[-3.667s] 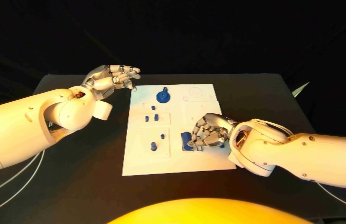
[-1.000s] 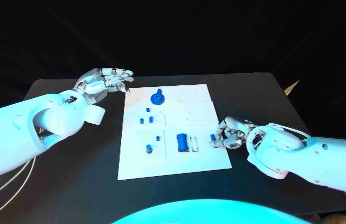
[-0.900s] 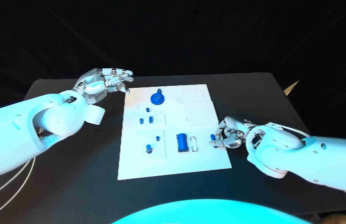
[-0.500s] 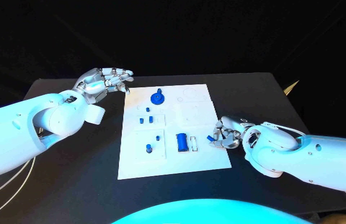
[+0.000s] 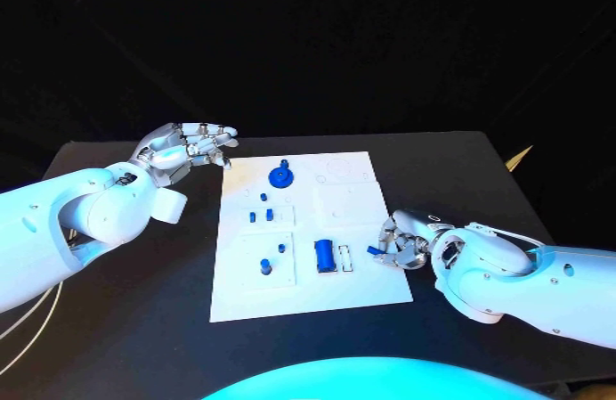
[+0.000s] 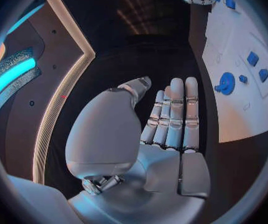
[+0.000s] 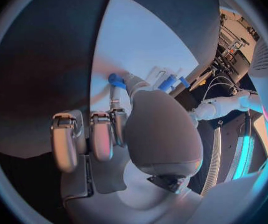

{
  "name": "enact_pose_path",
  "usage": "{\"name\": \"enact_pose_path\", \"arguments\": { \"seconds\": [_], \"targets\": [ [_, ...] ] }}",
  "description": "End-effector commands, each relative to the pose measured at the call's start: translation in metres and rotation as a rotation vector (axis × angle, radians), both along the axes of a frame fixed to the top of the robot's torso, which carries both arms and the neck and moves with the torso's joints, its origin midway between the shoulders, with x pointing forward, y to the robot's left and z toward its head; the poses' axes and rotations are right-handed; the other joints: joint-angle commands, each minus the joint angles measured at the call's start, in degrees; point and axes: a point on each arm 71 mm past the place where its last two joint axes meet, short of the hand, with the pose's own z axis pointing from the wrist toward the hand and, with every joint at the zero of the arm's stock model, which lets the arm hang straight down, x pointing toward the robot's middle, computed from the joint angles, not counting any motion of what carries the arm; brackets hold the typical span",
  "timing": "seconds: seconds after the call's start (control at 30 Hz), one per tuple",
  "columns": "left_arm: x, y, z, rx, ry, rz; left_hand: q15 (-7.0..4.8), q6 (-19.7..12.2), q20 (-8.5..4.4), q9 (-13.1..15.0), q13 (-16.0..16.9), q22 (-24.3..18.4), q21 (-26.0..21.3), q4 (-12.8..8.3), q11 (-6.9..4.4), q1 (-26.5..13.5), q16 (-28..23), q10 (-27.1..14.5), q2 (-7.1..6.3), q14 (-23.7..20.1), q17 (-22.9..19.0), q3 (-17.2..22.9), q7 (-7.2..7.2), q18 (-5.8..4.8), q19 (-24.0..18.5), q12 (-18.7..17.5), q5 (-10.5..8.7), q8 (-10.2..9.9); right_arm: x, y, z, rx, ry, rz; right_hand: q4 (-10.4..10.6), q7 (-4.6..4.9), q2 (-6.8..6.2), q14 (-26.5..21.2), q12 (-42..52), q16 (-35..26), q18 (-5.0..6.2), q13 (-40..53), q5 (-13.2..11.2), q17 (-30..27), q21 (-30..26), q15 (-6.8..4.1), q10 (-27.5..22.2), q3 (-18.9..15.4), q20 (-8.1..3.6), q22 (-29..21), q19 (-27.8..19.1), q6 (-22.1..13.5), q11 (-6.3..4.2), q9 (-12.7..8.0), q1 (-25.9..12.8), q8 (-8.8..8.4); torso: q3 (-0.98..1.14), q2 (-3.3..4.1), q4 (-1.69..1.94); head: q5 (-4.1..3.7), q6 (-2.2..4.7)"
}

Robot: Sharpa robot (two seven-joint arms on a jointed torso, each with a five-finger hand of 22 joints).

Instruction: Assemble the parts on the task board

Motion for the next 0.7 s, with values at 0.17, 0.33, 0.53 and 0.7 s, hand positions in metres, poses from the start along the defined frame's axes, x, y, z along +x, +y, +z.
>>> {"name": "enact_pose_path", "arguments": {
  "seconds": [0.17, 0.33, 0.53, 0.7],
  "targets": [
    [-0.001, -0.002, 0.001, -0.005, -0.007, -0.013, -0.03, -0.44, -0.11, 0.09, -0.11, -0.17, -0.38, 0.19, 0.0, 0.47, -0.36, -0.22, 0.21, -0.29, -0.07, -0.43, 0.11, 0.71, 0.37, 0.28, 0.15, 0.08, -0.009, 0.004, 0.002, 0.127, 0.078, -0.077, 1.25, -0.13, 0.54, 5.1, 0.25, 0.53, -0.82, 10.61, 0.03, 10.74, 0.26, -0.37, 2.18, 2.07, -0.4, 15.09, 5.99, 0.78, -0.68, -1.0, -3.44, 0.38, -0.01, -0.04, 0.04, -0.26, 0.13],
    [-0.001, -0.003, 0.001, -0.006, -0.007, -0.015, -0.01, -0.44, -0.1, 0.1, -0.12, -0.2, -0.44, 0.35, 0.0, 0.38, -0.36, -0.23, 0.3, -0.28, -0.08, -0.48, 0.11, 0.71, 0.4, 0.3, 0.15, 0.09, -0.008, 0.012, 0.006, 0.192, 0.106, -0.083, 1.05, -0.3, 1.18, 5.14, 0.49, 0.6, -0.82, 10.72, 0.06, 10.92, 0.26, -0.53, 2.33, 3.63, -0.54, 15.09, 5.99, 0.76, -0.85, -0.74, -3.88, 0.53, -0.03, -0.01, 0.12, -0.3, -0.06],
    [-0.001, -0.003, 0.001, -0.006, -0.007, -0.015, -0.01, -0.45, -0.1, 0.1, -0.13, -0.21, -0.46, 0.38, 0.0, 0.38, -0.36, -0.23, 0.32, -0.28, -0.08, -0.49, 0.1, 0.71, 0.41, 0.3, 0.15, 0.1, -0.008, 0.02, 0.007, 0.234, 0.131, -0.081, 0.98, -0.33, 1.26, 5.14, 0.59, 0.61, -0.82, 10.77, 0.05, 10.94, 0.26, -0.55, 2.38, 4.01, -0.57, 15.09, 5.99, 0.74, -0.87, -0.66, -4.05, 0.58, 0.02, 0.04, 0.13, -0.11, -0.23],
    [-0.001, -0.003, 0.001, -0.006, -0.007, -0.016, -0.01, -0.45, -0.1, 0.1, -0.13, -0.21, -0.46, 0.38, 0.0, 0.38, -0.36, -0.23, 0.32, -0.28, -0.08, -0.49, 0.1, 0.71, 0.41, 0.3, 0.15, 0.1, -0.007, 0.027, 0.006, 0.252, 0.147, -0.072, 0.96, -0.33, 1.27, 5.14, 0.67, 0.61, -0.82, 10.82, 0.03, 10.95, 0.26, -0.56, 2.42, 4.14, -0.58, 15.09, 5.99, 0.73, -0.88, -0.63, -4.15, 0.6, 0.01, 0.05, 0.05, 0.0, -0.26]
  ]
}}
